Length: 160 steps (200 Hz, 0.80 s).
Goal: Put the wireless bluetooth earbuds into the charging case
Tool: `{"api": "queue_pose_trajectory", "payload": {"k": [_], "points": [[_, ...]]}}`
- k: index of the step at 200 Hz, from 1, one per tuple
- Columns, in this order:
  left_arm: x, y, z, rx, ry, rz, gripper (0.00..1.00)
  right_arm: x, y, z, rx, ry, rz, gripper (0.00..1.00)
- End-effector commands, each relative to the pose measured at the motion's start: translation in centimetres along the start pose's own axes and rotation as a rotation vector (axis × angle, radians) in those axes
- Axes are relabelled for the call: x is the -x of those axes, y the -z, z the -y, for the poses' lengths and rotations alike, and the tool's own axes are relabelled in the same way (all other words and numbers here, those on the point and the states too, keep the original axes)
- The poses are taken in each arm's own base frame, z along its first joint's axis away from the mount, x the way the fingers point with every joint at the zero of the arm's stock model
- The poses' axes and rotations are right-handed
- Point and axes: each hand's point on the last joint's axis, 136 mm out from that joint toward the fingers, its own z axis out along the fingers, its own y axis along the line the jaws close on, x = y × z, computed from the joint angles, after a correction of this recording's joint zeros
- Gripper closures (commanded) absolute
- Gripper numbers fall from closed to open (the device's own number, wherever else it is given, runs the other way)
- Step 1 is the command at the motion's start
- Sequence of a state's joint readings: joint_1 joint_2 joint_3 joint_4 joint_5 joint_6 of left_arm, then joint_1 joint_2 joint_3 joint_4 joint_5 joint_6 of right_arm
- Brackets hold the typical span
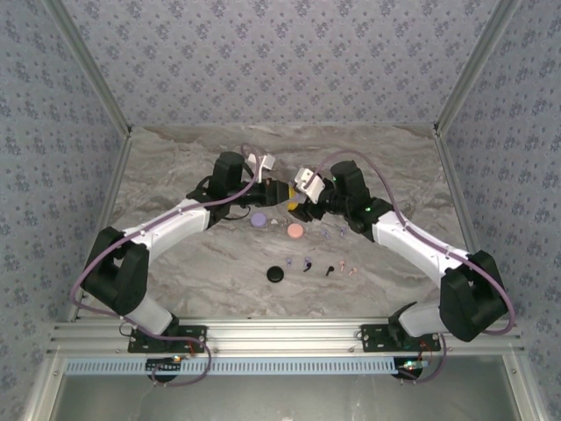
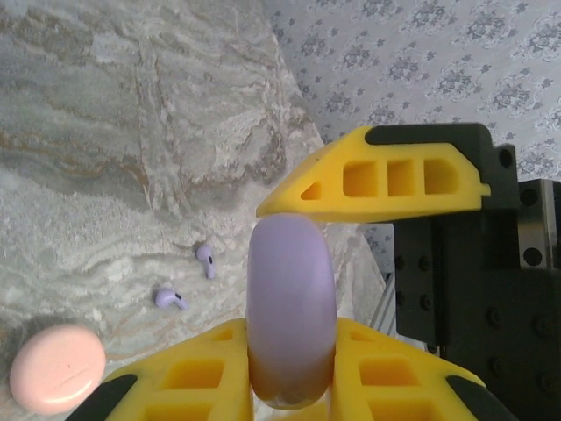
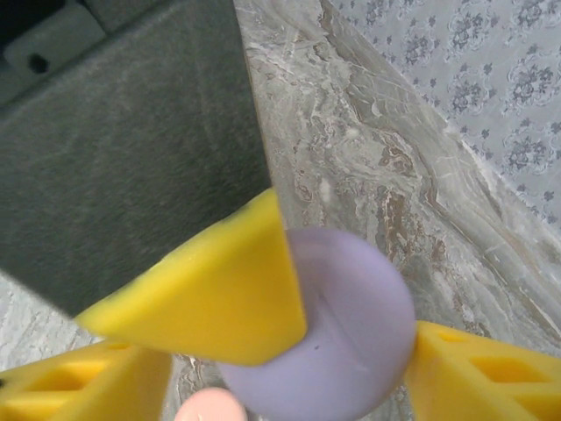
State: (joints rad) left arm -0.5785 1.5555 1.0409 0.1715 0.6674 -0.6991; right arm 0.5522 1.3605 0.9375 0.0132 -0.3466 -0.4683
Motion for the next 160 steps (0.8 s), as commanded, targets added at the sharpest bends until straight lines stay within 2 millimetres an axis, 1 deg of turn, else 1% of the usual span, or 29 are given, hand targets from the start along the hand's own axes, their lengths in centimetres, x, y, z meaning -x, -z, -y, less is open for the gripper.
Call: {"api": "queue_pose_trajectory", "payload": {"k": [1, 15, 31, 38, 53, 60, 75, 93, 114, 129, 160], "points": [[1.5, 1.3, 2.0, -0.028, -0.135, 0.096, 0.81, 1.2, 2.1, 0.4, -0.026, -0.063, 0.051, 0.19], [1.5, 1.9, 1.9, -0.017, -0.187, 0.139, 0.82, 1.4, 3.3, 0.5, -0.040, -0.116, 0.100, 0.11], [1.5, 2.5, 1.4, -0.001, -0.249, 0.202, 0.90, 1.9, 4.9, 0.2, -0.041, -0.175, 0.181, 0.04], [1.4, 2.8, 1.3, 0.002, -0.283, 0.232, 0.94, 2.3, 5.6, 0.2, -0.042, -0.204, 0.219, 0.02], [0.7, 3.3, 1.0, 0.019, -0.369, 0.284, 1.00, 2.0, 6.7, -0.4, -0.032, -0.270, 0.265, 0.00], [0.1, 3.3, 1.0, 0.026, -0.420, 0.287, 1.00, 2.0, 7.1, -0.6, -0.029, -0.298, 0.284, 0.00], [-1.3, 3.0, 2.0, 0.014, -0.546, 0.259, 1.00, 1.8, 7.6, -1.0, -0.024, -0.360, 0.306, 0.00], [-3.2, 2.5, 3.2, 0.004, -0.698, 0.222, 1.00, 1.3, 7.9, -1.3, -0.023, -0.406, 0.311, 0.00], [-4.5, 2.4, 4.6, -0.015, -0.830, 0.242, 1.00, 0.5, 7.6, -1.6, -0.023, -0.427, 0.282, 0.01], [-5.1, 2.3, 5.0, -0.032, -0.863, 0.247, 1.00, -0.1, 7.3, -1.5, -0.034, -0.431, 0.259, 0.05], [-5.5, 2.1, 5.1, -0.040, -0.874, 0.219, 1.00, -0.4, 6.7, -1.6, -0.026, -0.432, 0.243, 0.06]]}}
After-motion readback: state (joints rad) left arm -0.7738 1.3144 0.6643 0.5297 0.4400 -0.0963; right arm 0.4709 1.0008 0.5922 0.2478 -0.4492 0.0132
